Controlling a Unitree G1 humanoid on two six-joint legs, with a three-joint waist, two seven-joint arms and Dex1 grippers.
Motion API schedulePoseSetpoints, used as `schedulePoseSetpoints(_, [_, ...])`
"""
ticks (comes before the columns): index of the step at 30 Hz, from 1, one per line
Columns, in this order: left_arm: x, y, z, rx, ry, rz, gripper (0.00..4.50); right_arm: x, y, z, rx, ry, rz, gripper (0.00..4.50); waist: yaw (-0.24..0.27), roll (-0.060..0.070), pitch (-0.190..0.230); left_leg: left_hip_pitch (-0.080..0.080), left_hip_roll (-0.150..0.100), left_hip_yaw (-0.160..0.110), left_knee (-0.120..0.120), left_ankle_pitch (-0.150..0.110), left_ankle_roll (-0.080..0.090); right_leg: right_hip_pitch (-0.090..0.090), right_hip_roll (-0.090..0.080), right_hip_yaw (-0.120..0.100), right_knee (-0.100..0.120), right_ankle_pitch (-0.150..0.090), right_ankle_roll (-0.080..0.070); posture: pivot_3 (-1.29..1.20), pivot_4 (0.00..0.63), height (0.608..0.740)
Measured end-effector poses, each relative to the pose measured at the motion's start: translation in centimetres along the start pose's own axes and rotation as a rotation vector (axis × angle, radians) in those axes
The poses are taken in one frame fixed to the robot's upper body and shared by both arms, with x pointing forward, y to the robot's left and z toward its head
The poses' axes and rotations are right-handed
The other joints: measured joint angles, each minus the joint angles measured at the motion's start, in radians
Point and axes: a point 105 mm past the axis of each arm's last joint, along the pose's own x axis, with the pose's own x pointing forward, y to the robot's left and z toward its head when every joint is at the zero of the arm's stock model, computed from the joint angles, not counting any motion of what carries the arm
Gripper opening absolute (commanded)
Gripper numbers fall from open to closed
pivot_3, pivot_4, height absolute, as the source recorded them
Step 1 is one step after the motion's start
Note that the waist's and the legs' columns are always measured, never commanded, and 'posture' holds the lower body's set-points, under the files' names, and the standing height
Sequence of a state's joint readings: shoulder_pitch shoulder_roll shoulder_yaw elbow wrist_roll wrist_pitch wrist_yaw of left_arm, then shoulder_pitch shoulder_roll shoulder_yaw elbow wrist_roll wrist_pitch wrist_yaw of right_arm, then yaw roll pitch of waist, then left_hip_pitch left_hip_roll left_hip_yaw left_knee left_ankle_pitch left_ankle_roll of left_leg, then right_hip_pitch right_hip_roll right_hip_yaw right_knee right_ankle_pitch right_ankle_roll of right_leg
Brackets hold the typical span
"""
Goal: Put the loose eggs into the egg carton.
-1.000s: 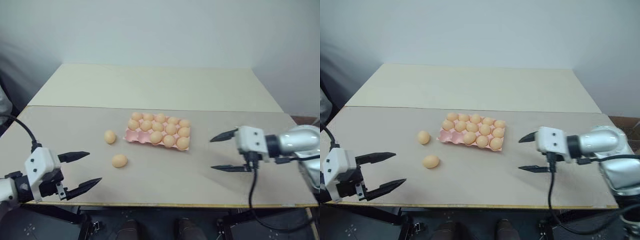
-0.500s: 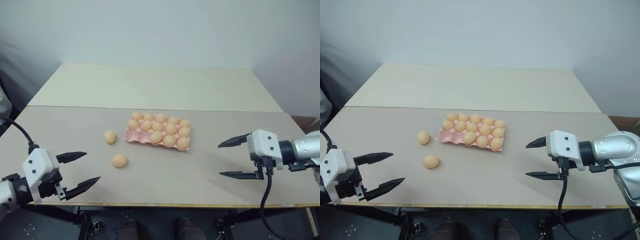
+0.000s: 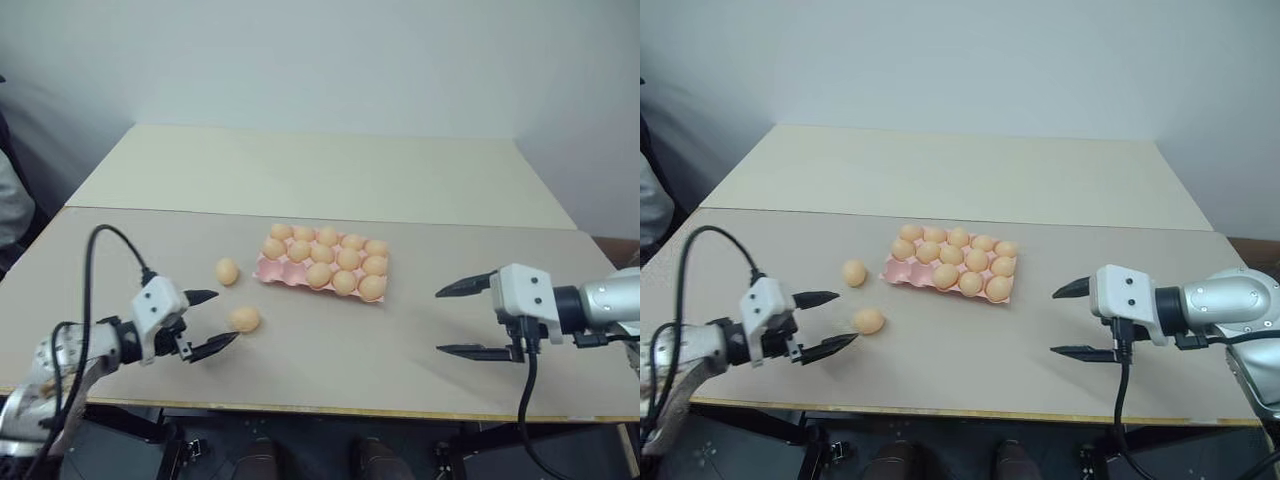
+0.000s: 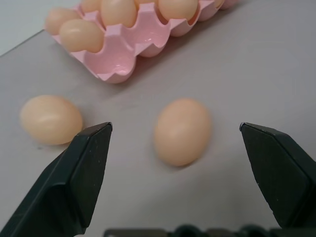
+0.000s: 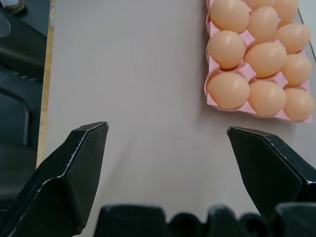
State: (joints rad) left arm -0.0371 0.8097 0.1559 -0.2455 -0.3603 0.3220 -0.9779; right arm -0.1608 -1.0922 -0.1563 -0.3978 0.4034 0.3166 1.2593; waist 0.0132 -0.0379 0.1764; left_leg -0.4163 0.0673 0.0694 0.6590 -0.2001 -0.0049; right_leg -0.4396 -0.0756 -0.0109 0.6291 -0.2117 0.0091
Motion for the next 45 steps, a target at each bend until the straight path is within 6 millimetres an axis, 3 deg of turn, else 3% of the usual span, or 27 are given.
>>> schedulePoseSetpoints(7, [3.3,-0.2,-0.8,-0.01,-0.015,-0.072,4.5,-0.5,0.4,-0.2,0.012,0.028,-0.043,4.48,0.0,0.0,0.0,0.0,0.0,-0.001,0.001,0.0,0.0,0.0,0.001,0.0,0.001,0.0,0.001,0.0,0.15,0.74])
schedulePoseSetpoints(10, [4.2,0.0,-1.2,-0.003,0.004,-0.084,4.12,-0.4,0.7,-0.1,0.009,0.029,-0.041,4.5,-0.002,0.0,0.0,0.0,0.0,-0.001,0.001,0.0,0.0,0.001,0.001,0.0,0.001,0.001,0.001,0.0,0.15,0.74])
schedulePoseSetpoints(15, [4.6,0.0,-2.0,0.027,0.075,-0.117,2.35,-0.5,0.7,-0.2,0.023,0.039,-0.061,4.5,-0.003,0.0,0.0,0.0,0.0,-0.001,0.001,0.0,0.0,0.0,0.001,0.001,0.001,0.001,0.001,0.0,0.15,0.74])
schedulePoseSetpoints(17, [4.4,0.1,-2.1,0.034,0.085,-0.116,1.86,-0.6,0.6,-0.2,0.02,0.04,-0.072,4.5,-0.002,0.0,0.0,0.0,0.0,-0.001,0.001,0.0,0.001,0.0,0.001,0.001,0.001,0.001,0.001,0.0,0.15,0.74])
schedulePoseSetpoints(25, [4.8,-0.4,-1.4,0.015,0.034,-0.142,1.86,-0.6,0.4,-0.1,0.014,0.042,-0.095,4.5,-0.001,0.0,0.0,0.0,0.0,-0.001,0.001,0.0,0.001,0.001,0.001,0.001,0.001,0.001,0.002,0.0,0.15,0.74])
schedulePoseSetpoints(30, [6.3,-0.5,1.9,0.022,-0.117,-0.162,1.86,-0.6,0.0,0.0,0.006,0.042,-0.123,4.5,0.004,-0.001,0.0,0.0,-0.001,-0.001,0.002,0.0,0.001,0.002,0.001,0.0,0.001,0.005,0.008,0.0,0.15,0.74])
schedulePoseSetpoints(34, [7.8,0.8,5.4,0.091,-0.219,-0.127,1.86,-0.3,0.1,0.0,0.014,0.03,-0.131,4.5,0.006,-0.001,0.0,0.0,-0.001,-0.002,0.002,0.0,0.001,0.003,0.001,0.001,0.0,0.005,0.009,0.0,0.15,0.74])
schedulePoseSetpoints(36, [8.9,1.6,6.2,0.107,-0.225,-0.096,1.86,0.0,0.3,-0.1,0.02,0.031,-0.13,4.5,0.005,-0.001,0.0,0.0,-0.002,-0.002,0.002,0.0,0.001,0.003,0.001,0.001,0.0,0.006,0.009,0.0,0.15,0.74])
schedulePoseSetpoints(40, [11.2,2.4,6.6,0.118,-0.21,-0.081,1.86,0.2,0.7,-0.3,0.03,0.042,-0.138,4.5,0.003,-0.001,-0.001,-0.001,-0.002,-0.002,0.002,0.0,0.001,0.003,0.001,0.001,0.0,0.006,0.01,0.0,0.15,0.74])
schedulePoseSetpoints(45, [12.4,3.2,6.2,0.134,-0.184,-0.055,1.86,0.0,1.3,-0.8,0.061,0.066,-0.153,4.5,-0.001,-0.001,-0.001,-0.001,-0.002,-0.002,0.002,0.0,0.001,0.003,0.002,0.001,0.0,0.006,0.01,0.0,0.15,0.74])
